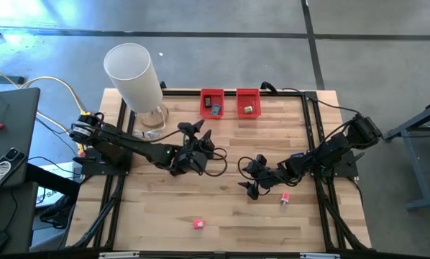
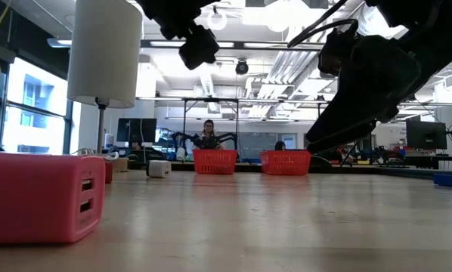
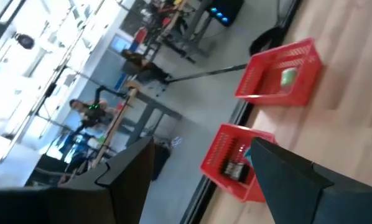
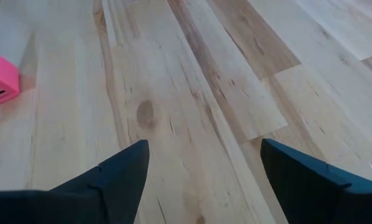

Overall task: Pick & Place Office items
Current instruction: Put the red charger adapter into the right red bin

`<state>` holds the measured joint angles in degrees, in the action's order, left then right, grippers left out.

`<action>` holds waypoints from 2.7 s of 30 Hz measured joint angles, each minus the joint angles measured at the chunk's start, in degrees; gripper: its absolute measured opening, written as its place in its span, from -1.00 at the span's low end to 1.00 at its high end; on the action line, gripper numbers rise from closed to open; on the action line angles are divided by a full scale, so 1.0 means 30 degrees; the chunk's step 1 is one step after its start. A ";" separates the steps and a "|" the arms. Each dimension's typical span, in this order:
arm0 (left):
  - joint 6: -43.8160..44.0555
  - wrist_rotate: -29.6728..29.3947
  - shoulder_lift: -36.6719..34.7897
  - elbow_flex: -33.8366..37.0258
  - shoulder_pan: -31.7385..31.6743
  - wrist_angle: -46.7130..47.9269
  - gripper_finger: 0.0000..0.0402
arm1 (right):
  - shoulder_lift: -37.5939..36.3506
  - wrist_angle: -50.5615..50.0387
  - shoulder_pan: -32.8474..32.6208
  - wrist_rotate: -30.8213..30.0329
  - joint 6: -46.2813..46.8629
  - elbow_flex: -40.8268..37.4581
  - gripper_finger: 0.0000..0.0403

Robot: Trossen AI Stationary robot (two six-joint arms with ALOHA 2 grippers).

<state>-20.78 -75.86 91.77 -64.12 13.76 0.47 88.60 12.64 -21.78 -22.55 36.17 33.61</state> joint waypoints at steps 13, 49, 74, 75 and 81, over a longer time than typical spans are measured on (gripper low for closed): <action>0.5568 0.4153 -0.2037 0.0000 0.3380 0.9235 0.28 | 0.0000 0.0004 -0.0265 0.0016 0.0003 -0.0007 0.48; 1.8266 1.2444 -1.3886 1.4359 0.7538 0.4047 0.28 | 0.0000 0.2164 -0.0242 0.0073 -0.0601 -0.0007 0.48; 2.5899 1.2160 -1.3879 1.7657 1.0459 0.4278 0.28 | 0.0000 0.2157 -0.0244 0.0073 -0.0638 -0.0007 0.48; 2.5943 1.2160 -1.3879 1.7756 1.0608 0.4259 0.28 | 0.0000 0.2157 -0.0240 0.0073 -0.0638 -0.0007 0.48; 2.7580 1.2160 -1.3663 1.8463 1.1107 0.4237 0.28 | 0.0000 0.2159 -0.0240 0.0073 -0.0638 -0.0007 0.48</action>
<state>61.96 -39.38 50.78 -8.73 47.09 13.18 88.60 19.12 -22.50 -22.33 34.26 33.58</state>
